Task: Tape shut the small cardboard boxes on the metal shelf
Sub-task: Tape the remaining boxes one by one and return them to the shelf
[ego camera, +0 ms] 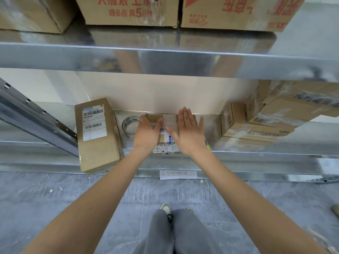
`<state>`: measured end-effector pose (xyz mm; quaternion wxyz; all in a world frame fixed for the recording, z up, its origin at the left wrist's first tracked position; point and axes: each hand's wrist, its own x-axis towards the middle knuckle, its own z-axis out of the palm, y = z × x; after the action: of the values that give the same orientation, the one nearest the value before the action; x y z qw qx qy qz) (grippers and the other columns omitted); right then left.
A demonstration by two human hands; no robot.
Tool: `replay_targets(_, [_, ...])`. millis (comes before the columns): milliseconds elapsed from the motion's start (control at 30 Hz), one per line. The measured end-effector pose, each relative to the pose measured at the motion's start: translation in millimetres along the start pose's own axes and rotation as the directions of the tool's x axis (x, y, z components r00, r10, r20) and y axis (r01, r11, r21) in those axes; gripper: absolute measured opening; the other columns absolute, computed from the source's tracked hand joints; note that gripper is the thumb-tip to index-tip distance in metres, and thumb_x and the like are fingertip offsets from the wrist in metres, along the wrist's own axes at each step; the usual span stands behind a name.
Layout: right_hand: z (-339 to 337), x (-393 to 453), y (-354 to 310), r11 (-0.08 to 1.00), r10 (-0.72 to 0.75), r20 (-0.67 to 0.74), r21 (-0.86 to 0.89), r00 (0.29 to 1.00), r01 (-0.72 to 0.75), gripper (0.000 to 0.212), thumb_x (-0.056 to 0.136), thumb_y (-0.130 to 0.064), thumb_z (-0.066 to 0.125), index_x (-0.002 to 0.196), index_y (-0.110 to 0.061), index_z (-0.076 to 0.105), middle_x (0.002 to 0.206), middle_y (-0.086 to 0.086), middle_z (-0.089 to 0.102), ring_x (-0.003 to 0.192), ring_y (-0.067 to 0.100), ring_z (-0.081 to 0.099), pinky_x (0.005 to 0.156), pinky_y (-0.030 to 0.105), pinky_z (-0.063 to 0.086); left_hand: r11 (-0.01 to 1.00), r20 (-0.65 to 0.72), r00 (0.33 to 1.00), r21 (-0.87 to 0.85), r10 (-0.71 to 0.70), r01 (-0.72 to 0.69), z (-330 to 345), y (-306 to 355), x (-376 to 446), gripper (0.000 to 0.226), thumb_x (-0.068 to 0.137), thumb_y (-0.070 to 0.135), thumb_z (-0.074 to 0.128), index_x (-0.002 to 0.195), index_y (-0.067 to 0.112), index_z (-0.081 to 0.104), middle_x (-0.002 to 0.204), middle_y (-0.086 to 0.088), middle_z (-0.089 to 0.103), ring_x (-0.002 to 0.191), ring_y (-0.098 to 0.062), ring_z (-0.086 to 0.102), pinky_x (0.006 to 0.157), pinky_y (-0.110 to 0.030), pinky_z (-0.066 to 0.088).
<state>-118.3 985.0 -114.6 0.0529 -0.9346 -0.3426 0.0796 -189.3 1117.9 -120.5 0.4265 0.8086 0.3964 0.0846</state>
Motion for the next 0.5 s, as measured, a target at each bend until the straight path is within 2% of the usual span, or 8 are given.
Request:
replay_targets(100, [11,-56,-1,0.995,-0.068,-0.068,0.063,0.995,0.073,0.088,0.092,-0.07,0.013,0.154,-0.008,0.01,0.162,0.008,0.009,0.15,0.019,0.002,0.12,0.046,-0.006,1.0,0.008,1.0,0.009,-0.015,0.015,1,1,2,0.055,0.095,0.052,0.051,0.118,0.003,0.041,0.114,-0.014,0.059,0.103,-0.033,0.057,0.075,-0.035,0.04])
replay_targets(167, [16,-81,-1,0.989,-0.119,-0.09,0.081,0.989,0.126,0.083,0.094,-0.065,0.016,0.154,-0.008,0.012,0.162,0.007,0.009,0.15,0.02,0.004,0.121,0.042,-0.003,1.0,-0.002,1.0,0.019,-0.018,0.018,1,2,3,0.055,0.094,0.052,0.051,0.116,0.003,0.042,0.113,-0.014,0.06,0.102,-0.032,0.057,0.073,-0.032,0.037])
replay_targets(300, [8,-69,16,0.958,-0.172,-0.17,0.2,0.97,0.205,0.064,0.099,-0.039,0.048,0.151,-0.008,0.027,0.157,0.011,0.026,0.147,0.026,0.02,0.122,0.04,0.01,0.998,0.037,0.999,-0.055,-0.029,0.031,-1,0,7,0.044,0.094,0.051,0.054,0.105,0.012,0.038,0.106,-0.01,0.062,0.094,-0.028,0.061,0.069,-0.031,0.042])
replay_targets(367, [1,-55,29,0.896,-0.047,-0.164,0.429,0.985,0.115,0.071,0.094,-0.031,0.061,0.152,-0.013,0.024,0.159,0.011,0.021,0.148,0.026,0.016,0.12,0.036,0.013,0.99,0.053,0.998,-0.138,-0.034,0.041,-1,-1,8,0.044,0.093,0.05,0.056,0.108,0.012,0.043,0.102,-0.005,0.063,0.088,-0.021,0.063,0.063,-0.026,0.044])
replay_targets(400, [-1,-50,34,0.827,0.025,-0.098,0.562,0.995,0.035,0.077,0.091,-0.03,0.065,0.153,-0.016,0.021,0.16,0.01,0.017,0.147,0.024,0.017,0.119,0.036,0.015,0.981,0.045,0.998,-0.185,-0.049,0.056,-2,-3,7,0.046,0.092,0.051,0.057,0.113,0.011,0.047,0.101,-0.001,0.063,0.086,-0.017,0.062,0.061,-0.019,0.042])
replay_targets(433, [-2,-46,38,0.76,0.059,-0.023,0.649,0.998,-0.03,0.081,0.089,-0.031,0.067,0.154,-0.018,0.02,0.159,0.009,0.021,0.145,0.025,0.026,0.119,0.037,0.02,0.966,0.04,0.995,-0.242,-0.086,0.094,-4,-4,5,0.052,0.092,0.053,0.055,0.121,0.01,0.05,0.104,0.0,0.062,0.088,-0.015,0.061,0.064,-0.016,0.041])
replay_targets(467, [-2,-44,40,0.73,0.063,0.012,0.681,0.998,-0.055,0.082,0.088,-0.034,0.068,0.153,-0.018,0.021,0.156,0.01,0.03,0.135,0.026,0.04,0.116,0.041,0.029,0.928,0.044,0.99,-0.347,-0.132,0.139,-6,-6,3,0.056,0.093,0.057,0.052,0.126,0.012,0.053,0.11,0.0,0.062,0.093,-0.015,0.059,0.073,-0.017,0.043])
replay_targets(500, [-1,-42,42,0.736,0.068,0.01,0.675,0.998,-0.057,0.082,0.087,-0.039,0.068,0.153,-0.019,0.024,0.15,0.011,0.04,0.117,0.026,0.052,0.109,0.042,0.038,0.847,0.08,0.981,-0.497,-0.174,0.191,-9,-7,2,0.054,0.093,0.06,0.047,0.124,0.017,0.061,0.116,-0.002,0.064,0.1,-0.016,0.06,0.084,-0.024,0.045])
